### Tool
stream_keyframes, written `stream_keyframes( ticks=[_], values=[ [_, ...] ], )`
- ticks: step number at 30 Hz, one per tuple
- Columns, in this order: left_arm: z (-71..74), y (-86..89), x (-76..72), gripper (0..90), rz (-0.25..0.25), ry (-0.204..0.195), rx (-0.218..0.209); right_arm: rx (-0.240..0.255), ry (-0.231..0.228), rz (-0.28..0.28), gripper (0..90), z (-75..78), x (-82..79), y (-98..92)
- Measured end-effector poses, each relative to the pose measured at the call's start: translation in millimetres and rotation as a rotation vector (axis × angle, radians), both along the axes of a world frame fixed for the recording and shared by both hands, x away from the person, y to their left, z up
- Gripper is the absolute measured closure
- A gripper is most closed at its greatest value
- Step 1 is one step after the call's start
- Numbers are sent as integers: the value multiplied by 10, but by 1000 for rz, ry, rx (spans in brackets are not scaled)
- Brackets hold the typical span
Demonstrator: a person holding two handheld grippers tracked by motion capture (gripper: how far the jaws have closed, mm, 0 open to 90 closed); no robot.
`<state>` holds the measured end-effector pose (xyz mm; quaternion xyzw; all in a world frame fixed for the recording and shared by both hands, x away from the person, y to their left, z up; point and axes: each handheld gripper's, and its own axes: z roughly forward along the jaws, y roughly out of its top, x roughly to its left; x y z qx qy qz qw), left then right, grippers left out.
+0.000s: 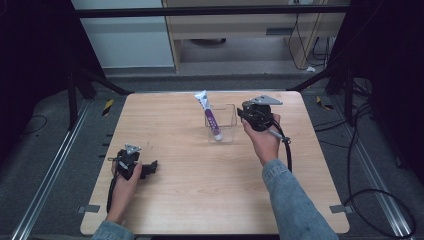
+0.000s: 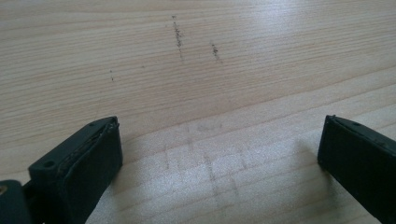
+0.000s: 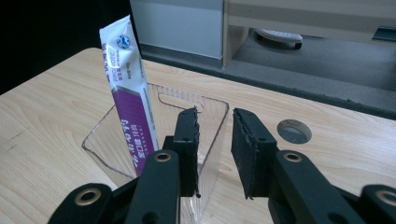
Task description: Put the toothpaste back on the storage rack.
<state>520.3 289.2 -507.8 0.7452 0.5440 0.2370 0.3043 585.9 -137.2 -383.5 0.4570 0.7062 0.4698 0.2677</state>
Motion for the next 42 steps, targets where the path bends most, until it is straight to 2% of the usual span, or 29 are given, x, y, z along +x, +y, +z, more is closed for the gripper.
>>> stream_keyframes(
  ticks=[18, 25, 35, 36, 42],
  values=[
    [0, 0, 0, 0, 0, 0, 0, 4, 0, -7, 624, -33, -143, -192],
    [0, 0, 0, 0, 0, 0, 0, 11, 8, -4, 491, -45, -188, -265],
    [0, -1, -1, 0, -1, 0, 0, 21, 4, -3, 376, -77, -268, -361],
    [0, -1, -1, 0, -1, 0, 0, 29, 0, 4, 339, -76, -289, -379],
    [1, -2, -3, 0, -2, 2, 0, 15, -5, 41, 297, -64, -331, -408]
  ],
)
